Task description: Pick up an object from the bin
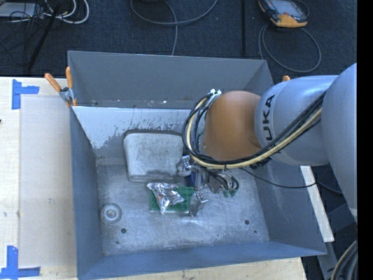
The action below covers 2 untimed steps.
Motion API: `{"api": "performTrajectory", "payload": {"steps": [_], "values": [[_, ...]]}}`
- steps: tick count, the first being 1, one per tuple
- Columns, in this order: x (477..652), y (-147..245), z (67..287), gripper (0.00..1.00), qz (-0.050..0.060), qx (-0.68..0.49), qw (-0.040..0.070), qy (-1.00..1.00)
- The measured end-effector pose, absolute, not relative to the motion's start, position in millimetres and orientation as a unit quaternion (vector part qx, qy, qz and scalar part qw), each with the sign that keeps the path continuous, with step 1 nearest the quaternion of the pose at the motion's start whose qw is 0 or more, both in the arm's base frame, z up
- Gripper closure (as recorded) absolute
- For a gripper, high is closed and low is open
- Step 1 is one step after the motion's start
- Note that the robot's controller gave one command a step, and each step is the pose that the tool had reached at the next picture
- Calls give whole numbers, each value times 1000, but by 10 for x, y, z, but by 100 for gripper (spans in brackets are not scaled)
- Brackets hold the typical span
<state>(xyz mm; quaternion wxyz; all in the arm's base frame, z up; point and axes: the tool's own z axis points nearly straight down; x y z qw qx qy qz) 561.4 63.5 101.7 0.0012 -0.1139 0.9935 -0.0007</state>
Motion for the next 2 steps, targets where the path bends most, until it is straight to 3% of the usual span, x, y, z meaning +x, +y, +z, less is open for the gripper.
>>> {"api": "performTrajectory", "payload": {"steps": [1, 2], "values": [[5451, 799, 804, 0, 0, -27, 7, 1000], [5621, 382, 732, 0, 1, -124, 3, 992]]}}
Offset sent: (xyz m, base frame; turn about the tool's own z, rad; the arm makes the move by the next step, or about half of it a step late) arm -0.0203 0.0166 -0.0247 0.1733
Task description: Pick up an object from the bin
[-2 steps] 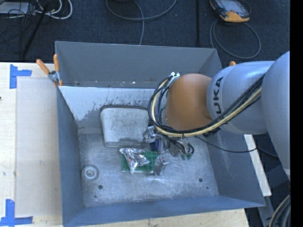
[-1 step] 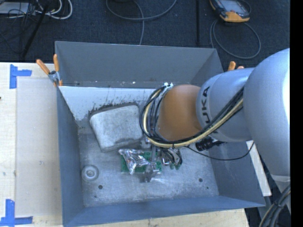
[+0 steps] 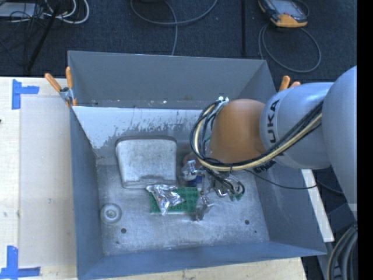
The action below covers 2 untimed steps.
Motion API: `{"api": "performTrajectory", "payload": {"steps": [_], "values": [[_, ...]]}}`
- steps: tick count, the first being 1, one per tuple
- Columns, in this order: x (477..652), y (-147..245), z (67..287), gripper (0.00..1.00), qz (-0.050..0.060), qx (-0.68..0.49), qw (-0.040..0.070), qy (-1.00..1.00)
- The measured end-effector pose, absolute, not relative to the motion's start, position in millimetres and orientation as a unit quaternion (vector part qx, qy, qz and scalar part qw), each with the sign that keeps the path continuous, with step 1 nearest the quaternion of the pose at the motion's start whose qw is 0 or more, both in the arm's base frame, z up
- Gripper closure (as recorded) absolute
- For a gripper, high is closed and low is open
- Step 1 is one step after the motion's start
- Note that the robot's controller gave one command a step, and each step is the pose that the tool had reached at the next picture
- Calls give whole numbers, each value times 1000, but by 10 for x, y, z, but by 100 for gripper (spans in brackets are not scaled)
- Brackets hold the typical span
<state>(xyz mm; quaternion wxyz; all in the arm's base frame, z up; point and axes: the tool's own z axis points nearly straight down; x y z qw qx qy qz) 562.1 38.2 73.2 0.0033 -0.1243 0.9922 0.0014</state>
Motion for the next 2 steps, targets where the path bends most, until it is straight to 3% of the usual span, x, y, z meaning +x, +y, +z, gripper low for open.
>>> {"api": "performTrajectory", "payload": {"steps": [1, 2], "values": [[5621, 378, 742, 100, 1, -124, 2, 992], [5809, 330, 2361, 100, -1, -210, 5, 978]]}}
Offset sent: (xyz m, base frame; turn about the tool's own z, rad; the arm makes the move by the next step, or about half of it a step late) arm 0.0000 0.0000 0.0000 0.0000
